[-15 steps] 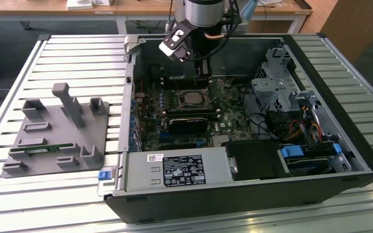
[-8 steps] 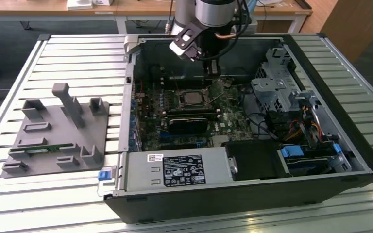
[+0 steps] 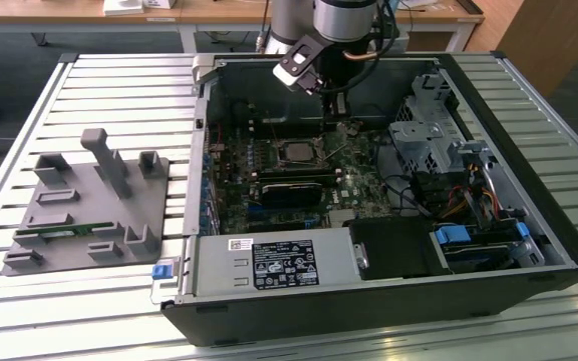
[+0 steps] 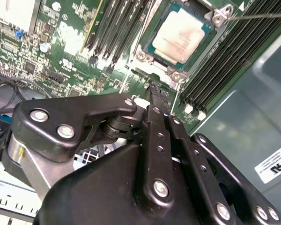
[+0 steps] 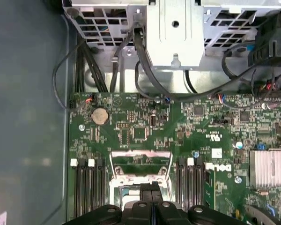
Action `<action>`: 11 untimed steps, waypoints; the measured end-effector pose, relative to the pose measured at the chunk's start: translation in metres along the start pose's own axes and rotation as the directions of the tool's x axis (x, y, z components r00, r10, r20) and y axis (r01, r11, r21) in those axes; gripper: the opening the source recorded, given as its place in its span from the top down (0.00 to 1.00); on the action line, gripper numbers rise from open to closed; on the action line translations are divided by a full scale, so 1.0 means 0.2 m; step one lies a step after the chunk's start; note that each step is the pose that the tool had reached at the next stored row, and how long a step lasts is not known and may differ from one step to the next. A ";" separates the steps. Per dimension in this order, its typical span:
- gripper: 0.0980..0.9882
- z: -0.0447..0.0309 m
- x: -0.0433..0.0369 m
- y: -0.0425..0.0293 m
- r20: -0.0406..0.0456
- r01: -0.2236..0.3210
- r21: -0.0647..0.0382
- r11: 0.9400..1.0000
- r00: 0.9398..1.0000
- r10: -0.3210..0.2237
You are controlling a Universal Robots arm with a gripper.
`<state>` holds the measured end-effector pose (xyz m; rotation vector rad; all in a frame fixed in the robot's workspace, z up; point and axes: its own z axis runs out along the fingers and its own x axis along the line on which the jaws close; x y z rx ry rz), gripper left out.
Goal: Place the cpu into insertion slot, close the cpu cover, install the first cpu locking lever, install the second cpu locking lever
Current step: 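Close the cpu cover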
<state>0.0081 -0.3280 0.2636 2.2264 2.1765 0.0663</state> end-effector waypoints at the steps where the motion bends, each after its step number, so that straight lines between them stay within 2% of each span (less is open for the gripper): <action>1: 0.99 0.001 0.001 0.008 0.000 0.000 0.001 1.000 1.000 0.000; 11: 0.99 0.019 0.008 0.094 0.000 0.001 0.008 1.000 1.000 -0.001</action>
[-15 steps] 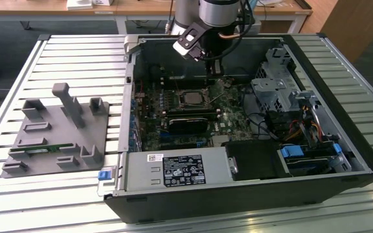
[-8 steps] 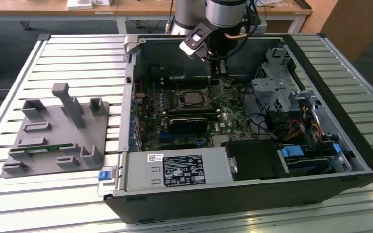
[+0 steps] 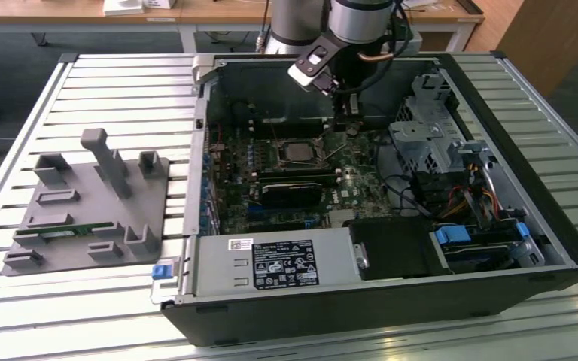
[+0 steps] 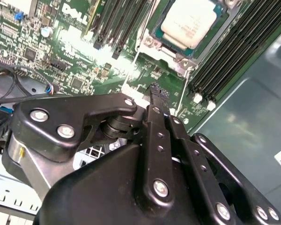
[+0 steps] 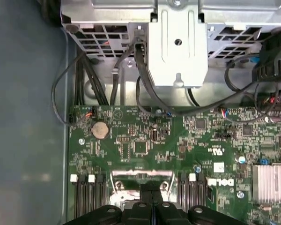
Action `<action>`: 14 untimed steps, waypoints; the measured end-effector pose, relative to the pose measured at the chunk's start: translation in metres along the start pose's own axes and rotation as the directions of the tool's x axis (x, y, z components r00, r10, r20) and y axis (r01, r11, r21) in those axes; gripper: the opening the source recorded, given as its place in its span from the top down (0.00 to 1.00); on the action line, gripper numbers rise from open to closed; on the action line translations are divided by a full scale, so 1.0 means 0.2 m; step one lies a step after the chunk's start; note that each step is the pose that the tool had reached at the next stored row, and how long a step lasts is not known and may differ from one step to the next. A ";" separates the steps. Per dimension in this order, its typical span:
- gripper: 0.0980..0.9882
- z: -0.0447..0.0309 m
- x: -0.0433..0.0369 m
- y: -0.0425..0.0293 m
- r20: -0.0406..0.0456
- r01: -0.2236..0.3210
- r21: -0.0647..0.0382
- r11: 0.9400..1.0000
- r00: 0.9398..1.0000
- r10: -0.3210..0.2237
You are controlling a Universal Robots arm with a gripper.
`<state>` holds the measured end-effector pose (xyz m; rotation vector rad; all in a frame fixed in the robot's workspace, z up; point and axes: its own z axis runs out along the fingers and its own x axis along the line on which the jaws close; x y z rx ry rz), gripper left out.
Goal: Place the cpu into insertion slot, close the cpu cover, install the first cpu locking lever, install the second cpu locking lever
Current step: 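Close the cpu cover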
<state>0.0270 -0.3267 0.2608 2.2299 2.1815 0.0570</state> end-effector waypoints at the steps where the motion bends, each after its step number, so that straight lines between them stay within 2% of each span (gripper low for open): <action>1: 0.99 0.001 0.001 0.008 0.000 0.000 0.001 1.000 1.000 0.000; 6: 0.99 0.006 0.006 0.039 0.000 0.002 0.002 1.000 1.000 -0.002; 10: 0.99 0.009 0.007 0.051 -0.001 0.024 0.003 1.000 1.000 -0.024; 14: 0.99 0.015 0.014 0.084 -0.001 0.027 0.006 1.000 1.000 -0.027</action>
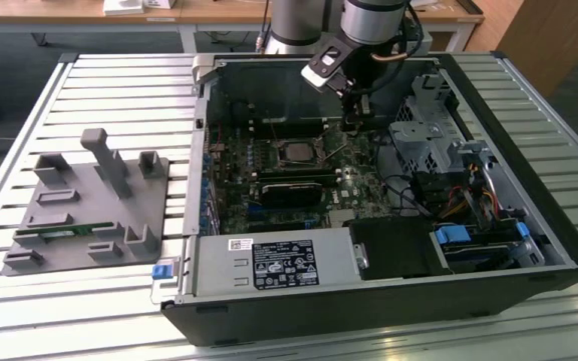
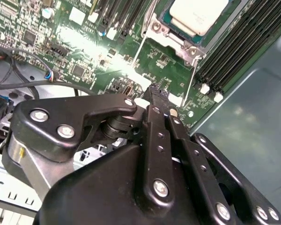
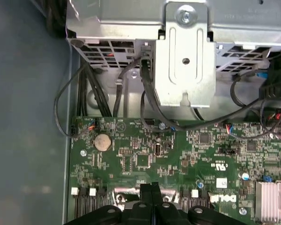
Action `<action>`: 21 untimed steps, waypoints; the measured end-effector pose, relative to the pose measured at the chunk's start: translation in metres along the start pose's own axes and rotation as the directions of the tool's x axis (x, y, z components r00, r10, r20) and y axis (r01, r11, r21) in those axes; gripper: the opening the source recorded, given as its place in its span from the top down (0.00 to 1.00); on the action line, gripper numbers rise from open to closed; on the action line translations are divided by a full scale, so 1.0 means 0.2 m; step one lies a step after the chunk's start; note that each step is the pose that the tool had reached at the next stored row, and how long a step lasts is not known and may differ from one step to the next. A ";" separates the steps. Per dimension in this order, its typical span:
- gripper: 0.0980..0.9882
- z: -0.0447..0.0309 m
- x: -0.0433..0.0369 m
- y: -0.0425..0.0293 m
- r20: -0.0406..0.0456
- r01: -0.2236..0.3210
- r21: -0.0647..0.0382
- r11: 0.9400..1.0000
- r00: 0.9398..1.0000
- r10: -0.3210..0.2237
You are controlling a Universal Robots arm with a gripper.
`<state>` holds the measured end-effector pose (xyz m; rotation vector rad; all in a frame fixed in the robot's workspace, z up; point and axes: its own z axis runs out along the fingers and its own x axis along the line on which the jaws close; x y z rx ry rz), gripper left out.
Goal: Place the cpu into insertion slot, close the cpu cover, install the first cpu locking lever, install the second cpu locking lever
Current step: 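Close the cpu cover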
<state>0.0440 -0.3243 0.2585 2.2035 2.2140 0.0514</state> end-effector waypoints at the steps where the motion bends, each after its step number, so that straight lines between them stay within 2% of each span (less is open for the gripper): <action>1: 0.99 0.002 0.002 0.007 0.000 0.000 0.001 1.000 1.000 0.000; 11: 0.99 0.014 0.023 0.058 0.002 0.000 0.004 1.000 1.000 0.000; 21: 0.99 0.030 0.032 0.088 0.003 -0.006 0.007 1.000 1.000 0.006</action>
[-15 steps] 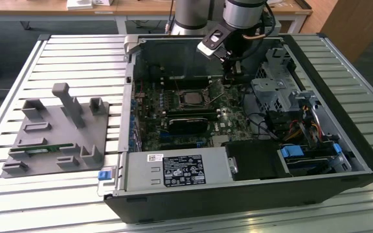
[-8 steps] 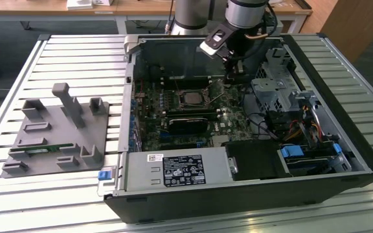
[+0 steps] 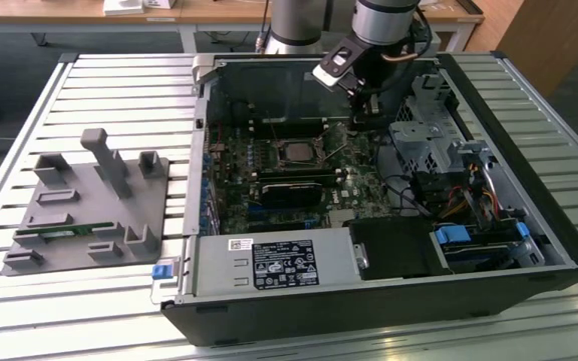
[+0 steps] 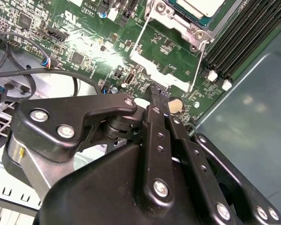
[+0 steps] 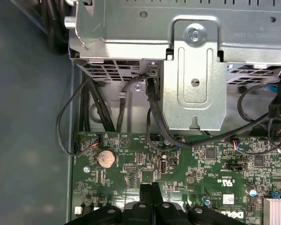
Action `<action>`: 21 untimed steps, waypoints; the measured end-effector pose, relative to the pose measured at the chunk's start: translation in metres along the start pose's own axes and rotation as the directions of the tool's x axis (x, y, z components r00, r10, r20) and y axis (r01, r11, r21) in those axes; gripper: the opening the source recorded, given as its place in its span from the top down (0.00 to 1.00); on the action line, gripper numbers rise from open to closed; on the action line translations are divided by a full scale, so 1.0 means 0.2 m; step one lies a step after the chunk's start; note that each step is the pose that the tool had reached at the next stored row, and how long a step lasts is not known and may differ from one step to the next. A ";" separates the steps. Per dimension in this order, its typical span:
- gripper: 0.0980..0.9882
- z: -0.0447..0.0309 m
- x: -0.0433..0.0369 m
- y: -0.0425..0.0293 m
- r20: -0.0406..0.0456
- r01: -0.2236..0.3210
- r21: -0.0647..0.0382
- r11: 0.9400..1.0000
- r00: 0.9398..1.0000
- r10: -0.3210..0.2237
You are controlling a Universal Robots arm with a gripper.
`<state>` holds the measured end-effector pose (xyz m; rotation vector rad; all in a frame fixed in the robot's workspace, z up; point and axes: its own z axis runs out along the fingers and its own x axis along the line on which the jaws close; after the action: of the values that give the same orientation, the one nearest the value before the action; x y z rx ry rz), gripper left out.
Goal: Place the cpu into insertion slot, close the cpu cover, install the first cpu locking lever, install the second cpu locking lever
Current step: 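Close the cpu cover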
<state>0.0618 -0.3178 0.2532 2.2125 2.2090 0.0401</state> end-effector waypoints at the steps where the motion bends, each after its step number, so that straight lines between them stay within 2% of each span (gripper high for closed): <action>1: 0.99 0.003 0.000 0.002 0.000 -0.001 0.000 1.000 1.000 0.001; 9: 0.99 0.027 0.000 0.011 0.000 -0.007 0.003 1.000 1.000 0.007; 15: 0.99 0.045 0.000 0.011 0.001 -0.009 0.011 1.000 1.000 0.009; 18: 0.99 0.046 0.000 -0.009 0.001 -0.009 0.011 1.000 1.000 0.009; 21: 0.99 0.045 0.000 -0.051 0.001 -0.009 0.011 1.000 1.000 0.009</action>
<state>0.0518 -0.3178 0.2440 2.2280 2.2039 0.0276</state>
